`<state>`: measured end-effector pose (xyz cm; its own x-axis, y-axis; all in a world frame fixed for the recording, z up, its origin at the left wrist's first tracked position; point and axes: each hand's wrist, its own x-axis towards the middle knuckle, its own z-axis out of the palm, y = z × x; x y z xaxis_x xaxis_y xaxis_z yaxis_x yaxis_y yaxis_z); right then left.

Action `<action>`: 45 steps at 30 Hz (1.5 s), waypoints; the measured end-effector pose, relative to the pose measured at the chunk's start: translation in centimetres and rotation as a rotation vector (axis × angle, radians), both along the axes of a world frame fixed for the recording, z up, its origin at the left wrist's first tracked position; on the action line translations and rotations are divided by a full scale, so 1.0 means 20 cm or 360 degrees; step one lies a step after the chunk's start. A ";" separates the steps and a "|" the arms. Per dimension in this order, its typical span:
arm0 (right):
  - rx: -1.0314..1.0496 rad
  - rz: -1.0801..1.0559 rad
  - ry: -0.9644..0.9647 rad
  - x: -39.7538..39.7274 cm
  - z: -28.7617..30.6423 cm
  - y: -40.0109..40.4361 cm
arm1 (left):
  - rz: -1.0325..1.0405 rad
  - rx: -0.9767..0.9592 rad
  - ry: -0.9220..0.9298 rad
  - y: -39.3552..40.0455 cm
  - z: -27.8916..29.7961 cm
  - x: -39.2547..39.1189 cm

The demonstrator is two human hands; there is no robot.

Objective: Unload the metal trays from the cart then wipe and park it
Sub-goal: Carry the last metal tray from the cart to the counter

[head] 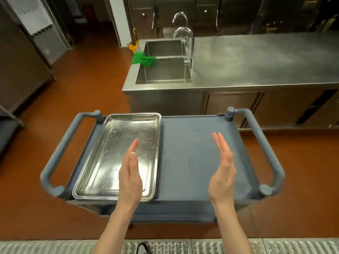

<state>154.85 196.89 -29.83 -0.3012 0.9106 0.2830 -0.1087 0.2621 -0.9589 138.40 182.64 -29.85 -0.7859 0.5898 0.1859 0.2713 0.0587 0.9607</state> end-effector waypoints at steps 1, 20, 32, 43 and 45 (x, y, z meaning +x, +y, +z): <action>-0.0004 0.0024 -0.0009 -0.08 -0.01 -0.02 | 0.0035 -0.0002 -0.0005 -0.05 -0.01 -0.08; -0.0299 0.0138 -0.0606 -1.00 -0.53 -0.45 | 0.0351 -0.0346 -0.0253 -0.61 -0.57 -1.17; -0.0658 -0.0150 -0.1158 -1.05 -0.82 -0.54 | 0.0337 -0.0794 -0.0477 -0.67 -0.81 -1.32; -0.0767 -0.0487 -0.1295 -1.02 -0.84 -0.49 | 0.0370 -0.0720 -0.0506 -0.67 -0.77 -1.35; -0.0761 -0.0553 -0.1287 -1.01 -0.83 -0.49 | 0.0358 -0.0700 -0.0491 -0.67 -0.75 -1.34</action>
<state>134.70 187.02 -46.39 0.0627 0.9493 -0.3080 0.6320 -0.2767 -0.7239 111.56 169.18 -44.93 -0.8796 0.3721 -0.2963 -0.0827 0.4938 0.8656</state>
